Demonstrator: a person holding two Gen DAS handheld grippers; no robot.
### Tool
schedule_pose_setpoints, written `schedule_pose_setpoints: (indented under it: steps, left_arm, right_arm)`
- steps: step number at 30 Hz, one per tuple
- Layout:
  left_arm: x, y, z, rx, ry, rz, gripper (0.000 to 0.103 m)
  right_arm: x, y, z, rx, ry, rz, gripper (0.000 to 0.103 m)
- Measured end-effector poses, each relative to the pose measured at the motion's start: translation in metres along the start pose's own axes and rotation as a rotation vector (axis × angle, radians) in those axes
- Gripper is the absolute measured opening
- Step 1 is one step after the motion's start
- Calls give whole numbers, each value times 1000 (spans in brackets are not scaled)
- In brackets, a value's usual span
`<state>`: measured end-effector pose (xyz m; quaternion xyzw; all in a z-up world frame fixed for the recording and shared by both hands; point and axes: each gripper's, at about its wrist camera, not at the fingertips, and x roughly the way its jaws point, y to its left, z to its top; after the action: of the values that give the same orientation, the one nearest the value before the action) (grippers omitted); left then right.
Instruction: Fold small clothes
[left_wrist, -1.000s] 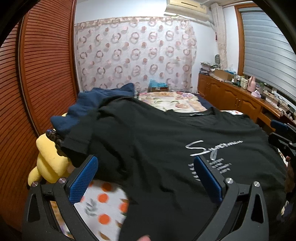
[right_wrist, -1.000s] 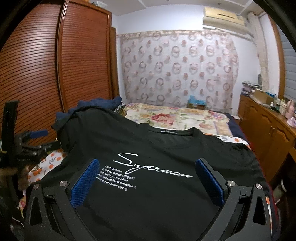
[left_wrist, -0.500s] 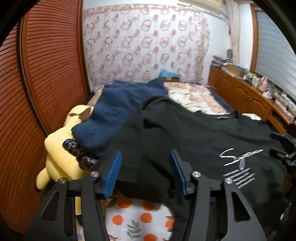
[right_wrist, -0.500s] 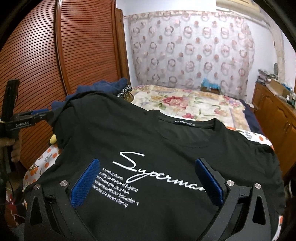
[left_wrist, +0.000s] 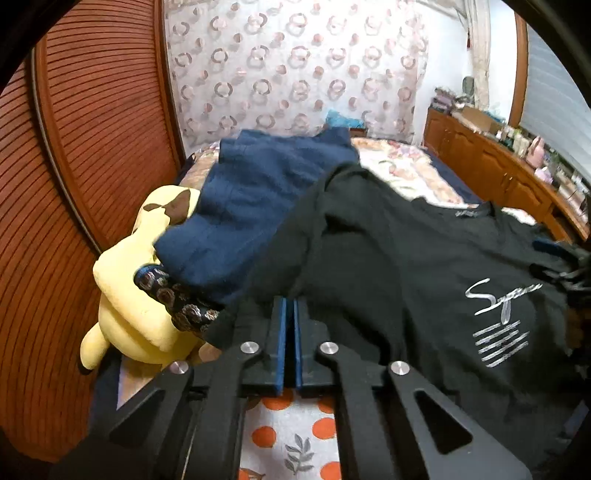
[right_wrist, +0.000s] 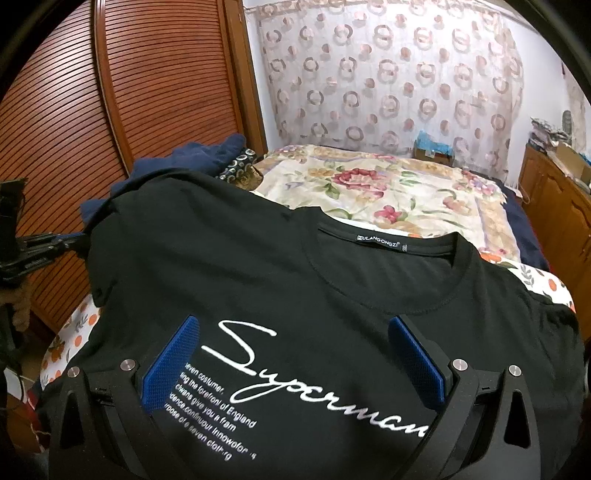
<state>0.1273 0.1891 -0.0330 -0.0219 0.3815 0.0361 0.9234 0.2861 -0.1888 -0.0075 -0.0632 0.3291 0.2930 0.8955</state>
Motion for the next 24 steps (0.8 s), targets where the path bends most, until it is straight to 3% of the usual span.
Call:
schedule_pose_setpoints:
  steps: [6, 10, 14, 20, 24]
  left_arm:
    - [-31, -24, 28, 31, -58, -115, 3]
    - [-34, -63, 57, 75, -70, -247, 3]
    - [-14, -108, 80, 163, -43, -323, 3]
    - [46, -152, 91, 222, 79, -355, 4]
    - [51, -148, 81, 216, 87, -349, 44]
  right_arm:
    - [8, -10, 6, 16, -17, -4, 102]
    - [8, -17, 3, 37, -36, -23, 102]
    - [-1, -22, -5, 66, -54, -49, 102]
    - [-13, -21, -15, 103, -72, -91, 102]
    - [-14, -14, -22, 116, -63, -108, 102]
